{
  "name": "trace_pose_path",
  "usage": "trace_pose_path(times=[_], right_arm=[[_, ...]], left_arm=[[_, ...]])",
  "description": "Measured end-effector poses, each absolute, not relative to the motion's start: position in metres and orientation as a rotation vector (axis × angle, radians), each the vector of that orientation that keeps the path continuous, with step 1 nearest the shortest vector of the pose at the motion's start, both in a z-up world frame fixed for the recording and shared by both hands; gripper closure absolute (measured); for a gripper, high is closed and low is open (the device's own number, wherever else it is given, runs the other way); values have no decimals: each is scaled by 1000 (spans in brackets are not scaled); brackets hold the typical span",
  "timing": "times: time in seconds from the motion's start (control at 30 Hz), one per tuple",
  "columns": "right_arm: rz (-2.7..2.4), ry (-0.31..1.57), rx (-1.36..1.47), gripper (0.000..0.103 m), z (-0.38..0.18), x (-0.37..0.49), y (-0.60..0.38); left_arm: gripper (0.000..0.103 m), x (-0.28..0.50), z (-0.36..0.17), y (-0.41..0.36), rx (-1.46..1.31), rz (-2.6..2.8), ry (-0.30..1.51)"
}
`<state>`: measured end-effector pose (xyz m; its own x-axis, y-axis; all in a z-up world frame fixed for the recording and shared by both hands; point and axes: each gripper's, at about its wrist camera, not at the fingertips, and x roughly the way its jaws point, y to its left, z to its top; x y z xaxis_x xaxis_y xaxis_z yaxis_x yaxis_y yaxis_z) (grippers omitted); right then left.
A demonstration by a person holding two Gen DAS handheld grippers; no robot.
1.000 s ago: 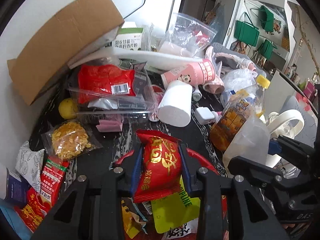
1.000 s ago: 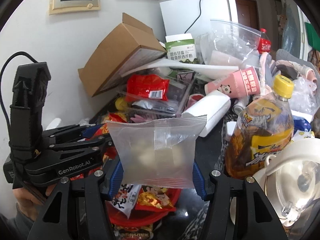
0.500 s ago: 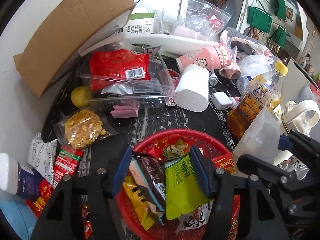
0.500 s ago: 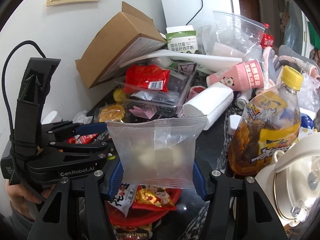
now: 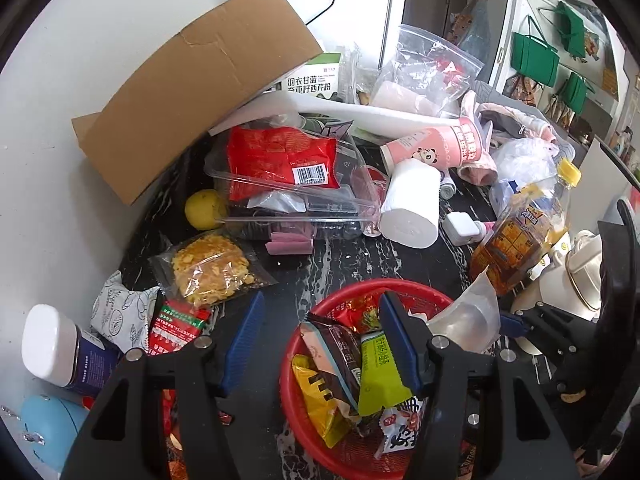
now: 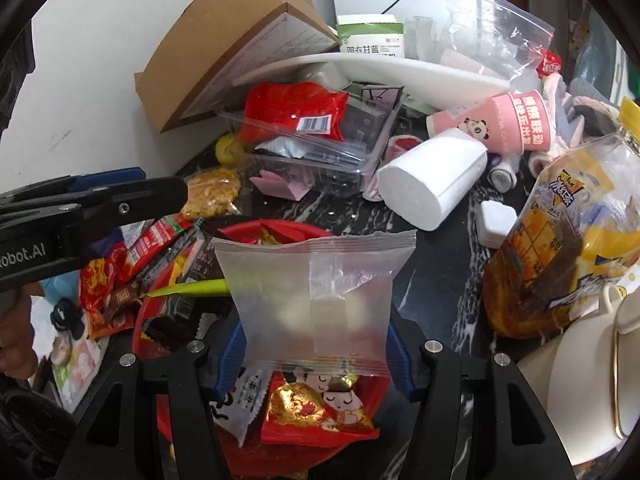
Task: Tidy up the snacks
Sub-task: 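Lower both packets into the red basket and open both tools, then withdraw both open tools from the red basket back over the table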
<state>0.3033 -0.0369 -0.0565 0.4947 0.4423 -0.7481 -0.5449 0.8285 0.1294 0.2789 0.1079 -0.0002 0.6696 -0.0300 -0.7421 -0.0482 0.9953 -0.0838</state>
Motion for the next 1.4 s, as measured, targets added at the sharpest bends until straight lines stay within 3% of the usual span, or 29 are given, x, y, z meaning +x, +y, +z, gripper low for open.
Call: trace_pose_path(times=[0.37, 0.6, 1.4], right_arm=[[621, 891, -150, 40, -47, 296, -39], [643, 959, -161, 20, -52, 288, -33], [663, 882, -164, 20, -24, 239, -46]], left_arm=[[44, 273, 7, 105, -101, -12, 818], [44, 262, 13, 105, -98, -7, 801], [44, 202, 25, 99, -120, -7, 796]])
